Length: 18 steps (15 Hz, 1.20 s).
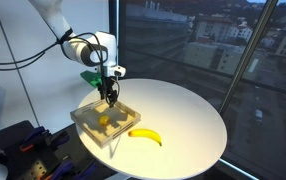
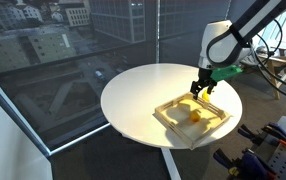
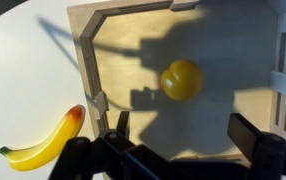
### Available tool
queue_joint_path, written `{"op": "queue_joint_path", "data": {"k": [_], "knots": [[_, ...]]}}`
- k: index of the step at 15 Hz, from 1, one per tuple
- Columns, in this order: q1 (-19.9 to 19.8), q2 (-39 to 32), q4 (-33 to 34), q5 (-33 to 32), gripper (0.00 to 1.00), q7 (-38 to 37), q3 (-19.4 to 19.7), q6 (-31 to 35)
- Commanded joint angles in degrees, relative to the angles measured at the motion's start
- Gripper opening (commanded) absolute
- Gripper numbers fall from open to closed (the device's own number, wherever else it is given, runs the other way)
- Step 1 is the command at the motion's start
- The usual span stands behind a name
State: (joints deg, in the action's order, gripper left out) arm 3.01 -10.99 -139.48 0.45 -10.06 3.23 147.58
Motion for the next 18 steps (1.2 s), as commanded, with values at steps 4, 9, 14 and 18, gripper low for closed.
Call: {"op": "queue_joint_path", "data": {"k": [4, 9, 14, 18], "knots": [[-0.9, 5.7, -2.4, -2.0, 1.00, -2.1, 0.2, -1.7], [-1.3, 8.3, -3.2, -3.1, 1.00, -3.1, 0.0, -2.7], [-1.7, 11.0, -4.0, -3.1, 1.00, -3.3, -0.3, -4.1], [-2.1, 13.2, -5.2, -2.9, 1.00, -3.0, -0.6, -4.7]]}}
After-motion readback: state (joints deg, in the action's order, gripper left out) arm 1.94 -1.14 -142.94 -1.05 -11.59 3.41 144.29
